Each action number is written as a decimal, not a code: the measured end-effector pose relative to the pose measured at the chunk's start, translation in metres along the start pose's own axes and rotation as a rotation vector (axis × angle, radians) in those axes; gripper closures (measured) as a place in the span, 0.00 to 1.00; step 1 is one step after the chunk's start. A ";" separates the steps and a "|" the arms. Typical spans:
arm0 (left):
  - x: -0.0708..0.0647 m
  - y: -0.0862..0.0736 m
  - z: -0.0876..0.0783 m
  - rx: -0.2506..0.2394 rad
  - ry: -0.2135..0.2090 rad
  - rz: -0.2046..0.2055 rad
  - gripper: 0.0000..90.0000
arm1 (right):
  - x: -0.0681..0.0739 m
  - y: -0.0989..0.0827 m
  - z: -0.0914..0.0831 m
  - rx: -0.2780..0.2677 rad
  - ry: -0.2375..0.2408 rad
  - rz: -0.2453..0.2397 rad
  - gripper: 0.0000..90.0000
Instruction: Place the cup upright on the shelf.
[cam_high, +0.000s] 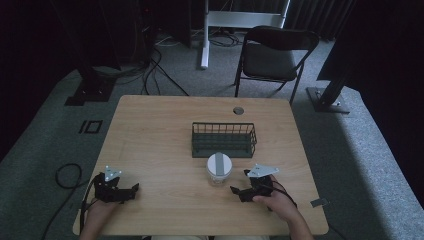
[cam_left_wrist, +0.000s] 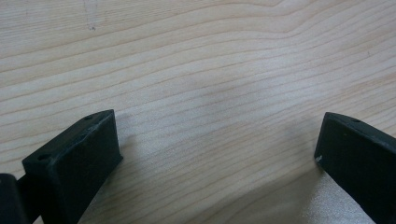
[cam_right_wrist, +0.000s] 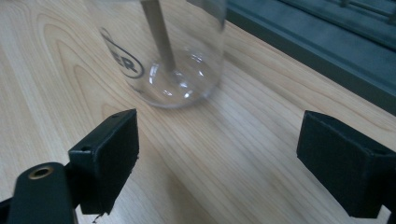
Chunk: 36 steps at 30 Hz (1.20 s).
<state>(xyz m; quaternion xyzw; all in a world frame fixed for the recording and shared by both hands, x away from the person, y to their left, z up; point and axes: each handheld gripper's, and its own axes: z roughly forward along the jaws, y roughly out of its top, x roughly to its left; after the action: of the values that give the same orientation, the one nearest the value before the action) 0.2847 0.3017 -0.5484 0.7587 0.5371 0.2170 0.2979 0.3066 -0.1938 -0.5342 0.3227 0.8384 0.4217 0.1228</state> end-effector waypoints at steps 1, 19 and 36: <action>0.000 0.000 0.000 0.000 0.000 0.000 0.00 | 0.001 0.001 0.001 -0.002 0.002 0.000 0.14; 0.000 0.000 0.000 -0.001 0.000 0.000 0.00 | 0.018 0.017 0.020 -0.030 0.026 -0.027 0.14; 0.000 0.000 0.000 0.000 -0.001 0.001 0.00 | 0.029 0.027 0.039 -0.102 0.031 0.018 0.14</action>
<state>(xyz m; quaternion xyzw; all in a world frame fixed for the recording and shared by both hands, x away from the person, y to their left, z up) 0.2846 0.3017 -0.5485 0.7589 0.5367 0.2170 0.2981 0.3150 -0.1389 -0.5352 0.3167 0.8149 0.4698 0.1220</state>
